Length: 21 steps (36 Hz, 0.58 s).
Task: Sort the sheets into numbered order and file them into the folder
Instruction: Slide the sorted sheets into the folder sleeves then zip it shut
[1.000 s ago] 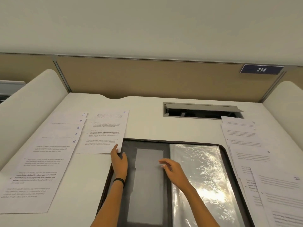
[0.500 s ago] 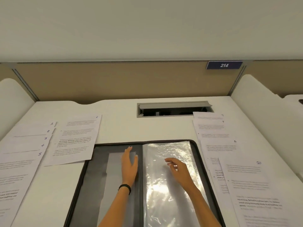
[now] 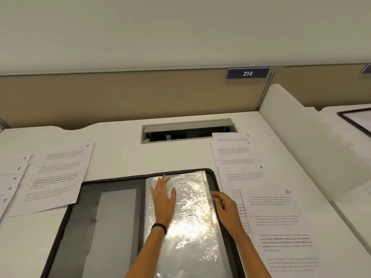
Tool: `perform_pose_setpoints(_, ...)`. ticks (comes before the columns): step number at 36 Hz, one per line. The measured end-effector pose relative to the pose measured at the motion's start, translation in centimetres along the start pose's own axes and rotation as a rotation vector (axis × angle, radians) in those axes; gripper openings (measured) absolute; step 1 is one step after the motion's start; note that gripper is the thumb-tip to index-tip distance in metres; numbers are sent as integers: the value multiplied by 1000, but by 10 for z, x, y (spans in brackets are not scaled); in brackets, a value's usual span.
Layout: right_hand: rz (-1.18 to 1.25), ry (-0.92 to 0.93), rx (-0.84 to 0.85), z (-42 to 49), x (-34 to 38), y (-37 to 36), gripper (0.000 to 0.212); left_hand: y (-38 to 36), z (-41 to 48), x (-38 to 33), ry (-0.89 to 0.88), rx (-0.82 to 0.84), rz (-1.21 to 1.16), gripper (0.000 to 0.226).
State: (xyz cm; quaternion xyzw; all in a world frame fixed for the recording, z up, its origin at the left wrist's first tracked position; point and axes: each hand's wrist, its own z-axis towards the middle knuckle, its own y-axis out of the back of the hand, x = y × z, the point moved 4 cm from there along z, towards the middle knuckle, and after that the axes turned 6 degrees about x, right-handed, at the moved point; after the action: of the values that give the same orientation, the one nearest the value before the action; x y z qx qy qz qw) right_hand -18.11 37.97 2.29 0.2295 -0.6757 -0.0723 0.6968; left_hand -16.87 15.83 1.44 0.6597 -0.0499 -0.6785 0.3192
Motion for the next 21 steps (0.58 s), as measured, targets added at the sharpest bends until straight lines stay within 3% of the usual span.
perform_pose_setpoints(6,-48,-22,-93,-1,-22,33,32,-36,6,-31,31,125,-225,38)
perform_pose_setpoints(12,-156,-34,-178,-7,-47,62,37,-77,22,-62,-37,343,-261,40)
perform_pose_setpoints(21,-457,-183,-31,-4,-84,85,50,-119,36,-74,-14,480,-166,40)
